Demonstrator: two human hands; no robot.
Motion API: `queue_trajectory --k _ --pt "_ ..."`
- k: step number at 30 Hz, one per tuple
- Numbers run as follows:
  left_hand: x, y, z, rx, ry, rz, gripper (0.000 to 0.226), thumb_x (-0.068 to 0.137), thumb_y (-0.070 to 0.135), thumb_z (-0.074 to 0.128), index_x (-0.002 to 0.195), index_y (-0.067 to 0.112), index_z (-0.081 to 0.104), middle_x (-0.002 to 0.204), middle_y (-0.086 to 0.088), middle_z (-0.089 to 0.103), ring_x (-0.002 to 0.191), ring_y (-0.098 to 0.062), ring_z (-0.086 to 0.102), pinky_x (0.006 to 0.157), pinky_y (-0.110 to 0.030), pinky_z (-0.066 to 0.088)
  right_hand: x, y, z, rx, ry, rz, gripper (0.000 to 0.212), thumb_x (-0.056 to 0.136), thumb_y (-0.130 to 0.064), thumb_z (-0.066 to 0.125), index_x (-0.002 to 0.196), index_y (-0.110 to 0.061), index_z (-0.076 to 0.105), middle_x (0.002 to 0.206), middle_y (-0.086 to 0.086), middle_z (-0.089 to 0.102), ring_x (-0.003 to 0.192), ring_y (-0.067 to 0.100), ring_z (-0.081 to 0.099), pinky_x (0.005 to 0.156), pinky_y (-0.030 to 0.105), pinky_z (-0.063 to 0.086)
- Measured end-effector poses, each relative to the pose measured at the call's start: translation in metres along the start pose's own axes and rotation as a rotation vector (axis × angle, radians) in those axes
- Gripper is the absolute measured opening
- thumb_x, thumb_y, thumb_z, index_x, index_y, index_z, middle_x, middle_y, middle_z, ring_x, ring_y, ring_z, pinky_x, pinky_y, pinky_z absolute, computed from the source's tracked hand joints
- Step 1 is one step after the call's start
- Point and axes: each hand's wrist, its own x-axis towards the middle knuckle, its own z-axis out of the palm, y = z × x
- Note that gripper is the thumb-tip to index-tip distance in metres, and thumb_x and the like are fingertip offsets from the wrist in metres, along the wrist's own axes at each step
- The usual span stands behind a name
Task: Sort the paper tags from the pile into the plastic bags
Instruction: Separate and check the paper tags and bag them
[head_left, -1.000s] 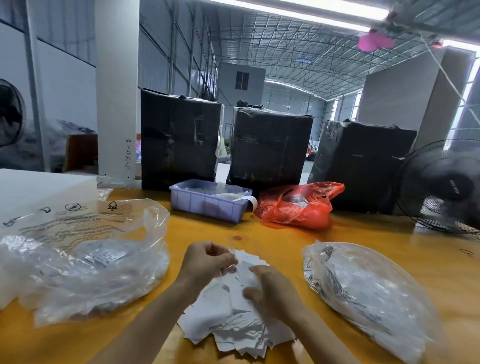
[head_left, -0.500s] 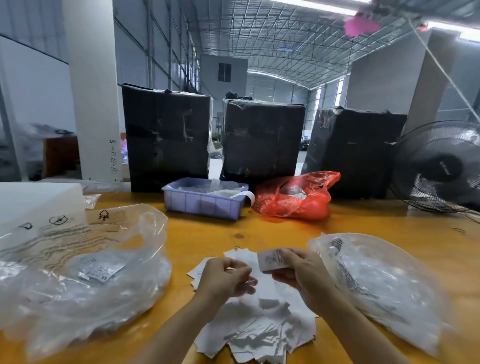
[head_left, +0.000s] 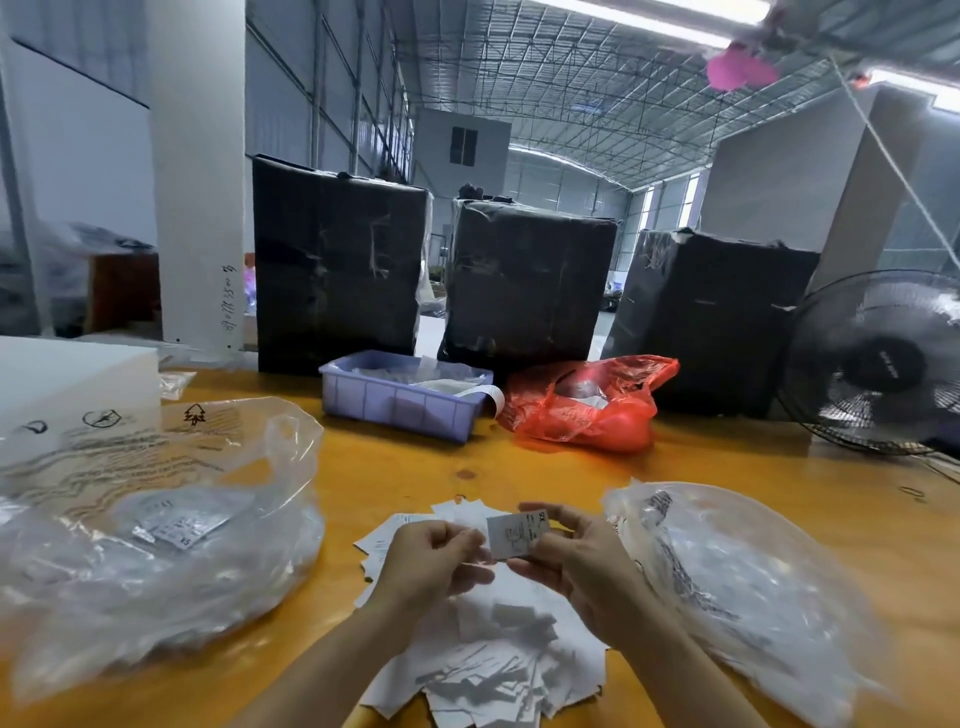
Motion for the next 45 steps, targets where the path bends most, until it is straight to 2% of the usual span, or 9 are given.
queue_trajectory --k 6,12,16,19,21,25,28,39,45 --pt "-0.004 0.000 0.002 0.029 0.005 0.012 0.017 0.093 0.013 0.058 0.089 0.001 0.069 0.073 -0.008 0.074 0.063 -0.018 0.070 0.055 -0.021 0.051 -0.004 0.008 0.004 -0.278 -0.013 -0.125 0.039 0.079 0.015 0.059 0.107 -0.011 0.065 0.089 0.021 0.061 0.063 0.023 0.067 0.062 0.032 0.058" --pt "-0.003 0.000 -0.004 -0.023 0.033 0.003 0.015 0.090 0.014 0.063 0.084 0.002 0.069 0.071 -0.006 0.073 0.062 -0.018 0.071 0.049 -0.017 0.047 0.001 0.006 0.003 -0.797 -0.003 -0.296 0.023 0.072 0.003 0.065 0.061 -0.018 0.061 0.059 0.003 0.057 0.058 0.015 0.048 0.058 0.029 0.037" --pt "-0.002 0.005 -0.012 -0.033 -0.008 -0.009 0.016 0.091 0.018 0.061 0.089 0.003 0.068 0.081 -0.008 0.075 0.069 -0.020 0.072 0.060 -0.022 0.051 0.004 0.000 -0.003 -0.560 0.043 -0.242 0.016 0.072 0.012 0.059 0.073 -0.005 0.059 0.064 0.010 0.058 0.053 0.015 0.052 0.049 0.023 0.044" --pt "-0.004 0.007 -0.011 -0.018 -0.039 -0.008 0.016 0.091 0.018 0.061 0.089 0.005 0.068 0.083 -0.007 0.075 0.071 -0.019 0.072 0.062 -0.022 0.052 0.005 -0.006 0.000 -0.289 0.034 -0.163 0.019 0.079 0.011 0.062 0.089 -0.005 0.065 0.080 0.011 0.061 0.064 0.018 0.059 0.055 0.024 0.053" --pt "-0.006 0.007 -0.009 0.012 -0.066 -0.004 0.014 0.091 0.018 0.061 0.089 0.006 0.068 0.084 -0.006 0.075 0.072 -0.019 0.072 0.061 -0.021 0.052 0.003 -0.010 0.004 -0.199 0.032 -0.156 0.011 0.082 0.005 0.064 0.085 -0.005 0.068 0.077 0.009 0.066 0.065 0.016 0.063 0.057 0.024 0.053" --pt "-0.011 0.005 -0.004 0.023 -0.113 -0.013 0.015 0.088 0.018 0.064 0.087 0.005 0.071 0.087 -0.007 0.075 0.075 -0.018 0.072 0.059 -0.019 0.050 -0.002 -0.010 0.008 -0.256 0.116 -0.264 0.003 0.084 -0.011 0.068 0.082 -0.012 0.069 0.066 0.001 0.070 0.057 0.011 0.063 0.051 0.020 0.044" --pt "-0.012 0.005 -0.002 0.008 -0.121 -0.018 0.015 0.086 0.017 0.067 0.087 0.003 0.073 0.082 -0.010 0.073 0.076 -0.017 0.072 0.059 -0.018 0.050 -0.003 -0.011 0.006 -0.199 0.162 -0.294 0.004 0.085 -0.008 0.067 0.088 -0.004 0.065 0.065 0.005 0.070 0.055 0.016 0.066 0.050 0.023 0.044" --pt "-0.008 0.001 -0.002 -0.054 -0.107 -0.051 0.015 0.083 0.011 0.069 0.092 -0.001 0.072 0.092 -0.014 0.073 0.078 -0.018 0.072 0.061 -0.018 0.051 -0.006 -0.013 0.003 -0.258 0.138 -0.267 0.007 0.079 -0.004 0.071 0.085 -0.009 0.071 0.070 0.005 0.069 0.063 0.012 0.060 0.061 0.024 0.046" --pt "-0.007 -0.004 0.000 -0.014 -0.141 -0.050 0.014 0.082 0.012 0.070 0.090 0.000 0.073 0.092 -0.014 0.074 0.079 -0.018 0.072 0.062 -0.019 0.052 -0.004 -0.008 0.005 -0.347 0.107 -0.300 0.007 0.082 -0.005 0.068 0.087 -0.009 0.071 0.085 0.017 0.072 0.072 0.018 0.065 0.060 0.018 0.049"
